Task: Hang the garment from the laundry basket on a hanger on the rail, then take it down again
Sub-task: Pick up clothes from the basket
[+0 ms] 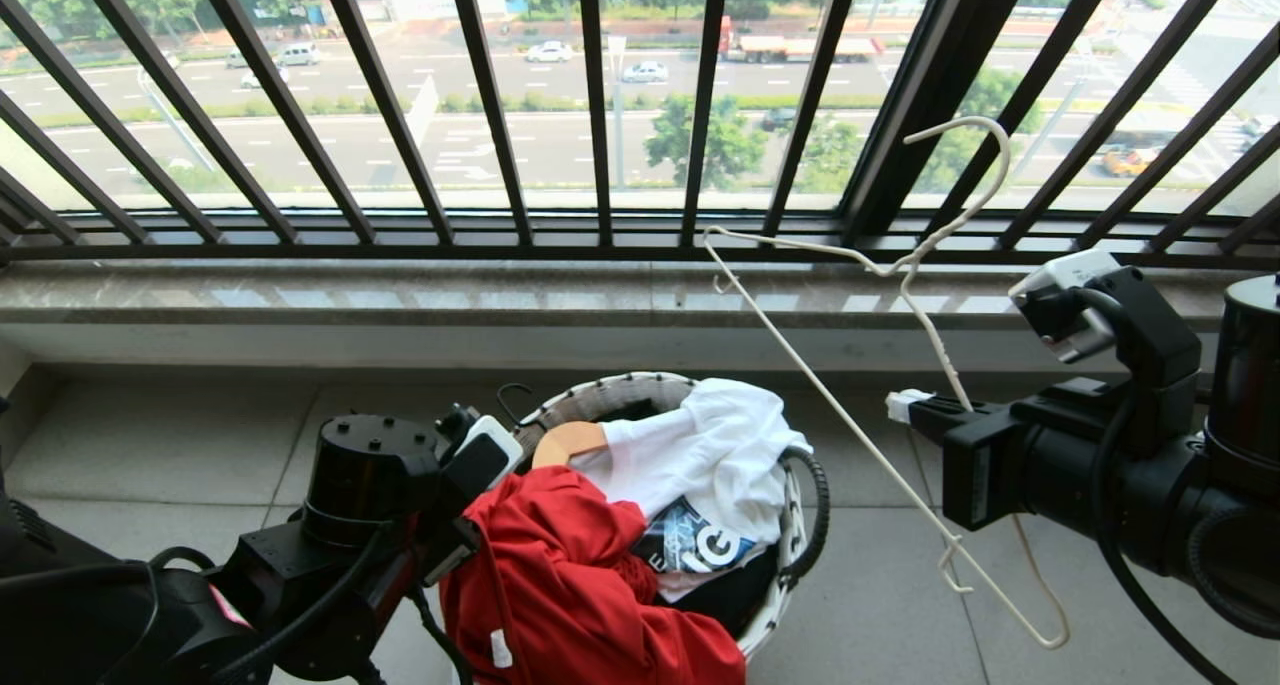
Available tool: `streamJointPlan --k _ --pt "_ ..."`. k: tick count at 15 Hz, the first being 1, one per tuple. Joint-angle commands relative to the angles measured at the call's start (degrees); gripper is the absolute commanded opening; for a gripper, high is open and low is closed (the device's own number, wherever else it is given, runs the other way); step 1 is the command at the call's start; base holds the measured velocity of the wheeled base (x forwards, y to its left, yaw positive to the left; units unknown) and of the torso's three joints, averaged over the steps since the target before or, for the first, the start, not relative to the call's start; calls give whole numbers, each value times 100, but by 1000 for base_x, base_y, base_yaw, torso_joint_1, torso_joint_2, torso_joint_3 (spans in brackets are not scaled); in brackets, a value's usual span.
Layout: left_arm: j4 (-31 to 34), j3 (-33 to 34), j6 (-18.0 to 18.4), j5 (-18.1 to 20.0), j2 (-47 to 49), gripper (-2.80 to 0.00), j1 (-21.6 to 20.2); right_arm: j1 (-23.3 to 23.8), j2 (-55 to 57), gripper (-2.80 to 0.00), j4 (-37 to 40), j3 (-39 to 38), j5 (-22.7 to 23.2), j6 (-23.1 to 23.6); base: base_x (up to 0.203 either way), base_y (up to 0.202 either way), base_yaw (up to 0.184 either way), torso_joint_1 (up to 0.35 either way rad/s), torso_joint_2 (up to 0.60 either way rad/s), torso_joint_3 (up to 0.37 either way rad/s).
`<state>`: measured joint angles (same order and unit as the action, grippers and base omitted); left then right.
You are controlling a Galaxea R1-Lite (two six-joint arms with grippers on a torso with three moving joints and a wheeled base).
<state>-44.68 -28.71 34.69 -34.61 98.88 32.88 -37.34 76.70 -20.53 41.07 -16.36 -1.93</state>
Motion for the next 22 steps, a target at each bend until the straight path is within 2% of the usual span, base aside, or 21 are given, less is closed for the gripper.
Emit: streamJointPlan --k 1,22 --pt "-60 -23 -12 12 364 0 -1 0 11 -280 -13 -1 -8 -1 0 0 0 0 0 0" --pt "-76 -302 -243 24 718 0 -9 4 82 -280 -13 -3 -8 -10 0 0 0 0 0 0"
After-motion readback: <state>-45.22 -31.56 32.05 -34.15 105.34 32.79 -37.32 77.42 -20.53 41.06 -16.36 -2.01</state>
